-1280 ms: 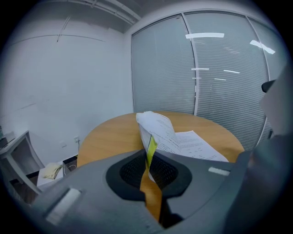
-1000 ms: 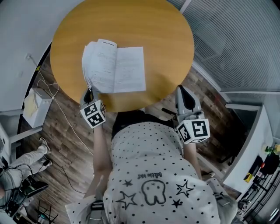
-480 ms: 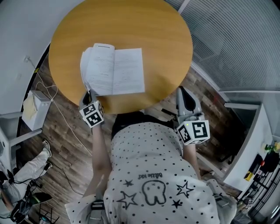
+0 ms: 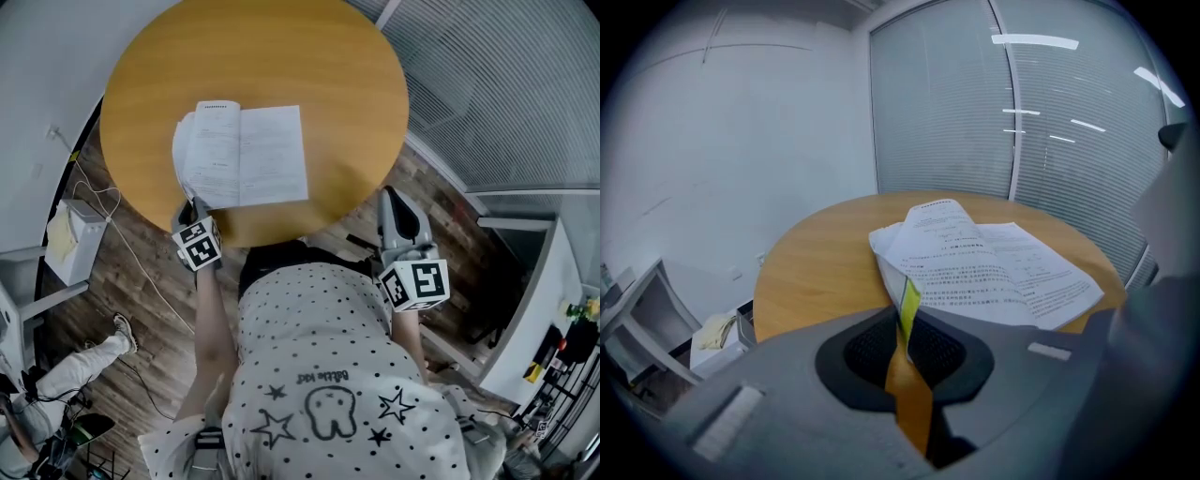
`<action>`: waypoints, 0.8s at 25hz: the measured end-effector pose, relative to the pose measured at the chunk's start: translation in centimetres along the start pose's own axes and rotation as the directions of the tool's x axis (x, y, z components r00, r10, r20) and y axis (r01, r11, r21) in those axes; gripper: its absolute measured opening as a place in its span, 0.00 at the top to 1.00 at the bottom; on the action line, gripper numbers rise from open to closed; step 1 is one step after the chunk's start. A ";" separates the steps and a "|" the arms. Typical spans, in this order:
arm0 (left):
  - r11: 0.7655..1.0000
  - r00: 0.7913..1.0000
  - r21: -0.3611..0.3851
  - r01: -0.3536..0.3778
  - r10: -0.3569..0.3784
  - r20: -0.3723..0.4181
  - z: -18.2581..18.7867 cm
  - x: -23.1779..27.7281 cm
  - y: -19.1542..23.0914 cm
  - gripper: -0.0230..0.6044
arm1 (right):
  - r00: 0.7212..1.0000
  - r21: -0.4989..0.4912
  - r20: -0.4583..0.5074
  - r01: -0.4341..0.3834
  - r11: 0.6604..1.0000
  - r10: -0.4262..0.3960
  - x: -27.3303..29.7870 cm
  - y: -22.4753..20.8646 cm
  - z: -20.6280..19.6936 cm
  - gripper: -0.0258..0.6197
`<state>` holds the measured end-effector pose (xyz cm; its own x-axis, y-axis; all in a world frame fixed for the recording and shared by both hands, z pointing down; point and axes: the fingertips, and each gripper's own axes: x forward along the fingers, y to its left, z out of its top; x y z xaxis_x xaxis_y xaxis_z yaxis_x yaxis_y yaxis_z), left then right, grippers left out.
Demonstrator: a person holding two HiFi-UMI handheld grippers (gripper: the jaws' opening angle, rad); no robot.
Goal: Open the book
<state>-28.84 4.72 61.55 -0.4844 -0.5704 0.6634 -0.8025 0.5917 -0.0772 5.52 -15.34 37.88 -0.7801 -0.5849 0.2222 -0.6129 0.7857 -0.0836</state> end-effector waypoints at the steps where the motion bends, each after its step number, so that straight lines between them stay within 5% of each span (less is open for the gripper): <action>1: 1.000 1.000 0.012 0.001 -0.001 -0.009 -0.3 0.2 -0.1 0.91 | 1.000 0.000 0.000 0.001 1.000 -0.001 0.0 0.0 0.0 0.95; 20: 1.000 0.999 0.012 0.023 -0.022 -0.049 -2.1 1.5 0.0 0.89 | 1.000 0.013 0.002 0.014 1.000 -0.014 -0.7 0.4 -0.5 0.95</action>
<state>-28.80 5.06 64.13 -0.4485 -0.5548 0.7007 -0.8175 0.5715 -0.0708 5.90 -14.52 38.16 -0.7719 -0.5960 0.2211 -0.6251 0.7750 -0.0933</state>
